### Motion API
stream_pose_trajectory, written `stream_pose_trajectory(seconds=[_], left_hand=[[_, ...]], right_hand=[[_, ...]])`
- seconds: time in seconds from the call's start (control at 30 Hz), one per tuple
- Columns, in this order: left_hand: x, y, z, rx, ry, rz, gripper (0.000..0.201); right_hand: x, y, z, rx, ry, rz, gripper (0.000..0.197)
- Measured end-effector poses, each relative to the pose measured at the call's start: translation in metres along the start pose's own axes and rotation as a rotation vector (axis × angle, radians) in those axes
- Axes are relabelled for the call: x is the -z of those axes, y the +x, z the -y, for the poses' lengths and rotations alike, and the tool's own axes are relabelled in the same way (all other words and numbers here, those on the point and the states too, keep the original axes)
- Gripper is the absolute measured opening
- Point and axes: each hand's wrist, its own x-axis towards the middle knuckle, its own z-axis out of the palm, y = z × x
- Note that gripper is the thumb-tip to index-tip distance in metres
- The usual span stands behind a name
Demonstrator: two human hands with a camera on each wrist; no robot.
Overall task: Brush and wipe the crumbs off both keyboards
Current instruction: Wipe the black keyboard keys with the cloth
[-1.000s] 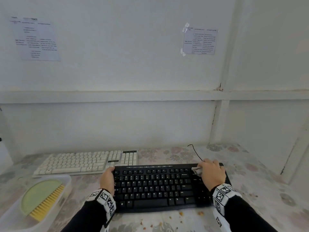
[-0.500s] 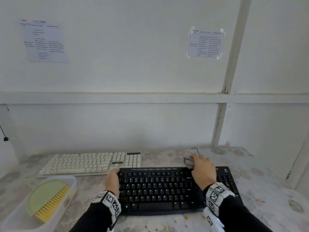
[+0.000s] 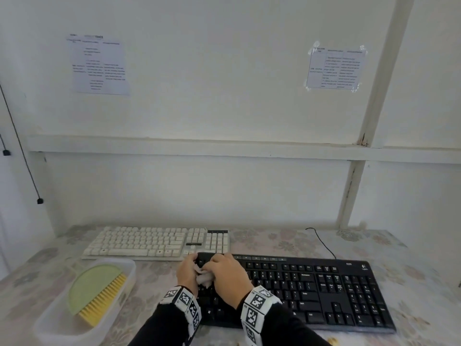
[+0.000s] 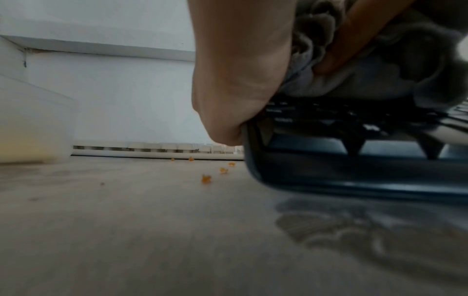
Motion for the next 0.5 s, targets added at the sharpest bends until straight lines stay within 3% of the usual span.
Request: stream_pose_trajectory(seconds=[0.17,0.3,0.5], left_hand=[[0.001,0.006,0.002,-0.012,0.026,-0.030,0.034],[0.001,0.009,0.003,-0.014,0.087,-0.043,0.025],[0.002,0.010,0.003,-0.001,0.146,-0.052,0.029]], right_hand=[[-0.002,-0.002,0.003,0.037,-0.080,0.028,0.032],[0.000,-0.008,-0.003,-0.020,-0.115,0.017,0.035],[0.007,-0.025,-0.029,-0.114,-0.065,-0.014,0.031]])
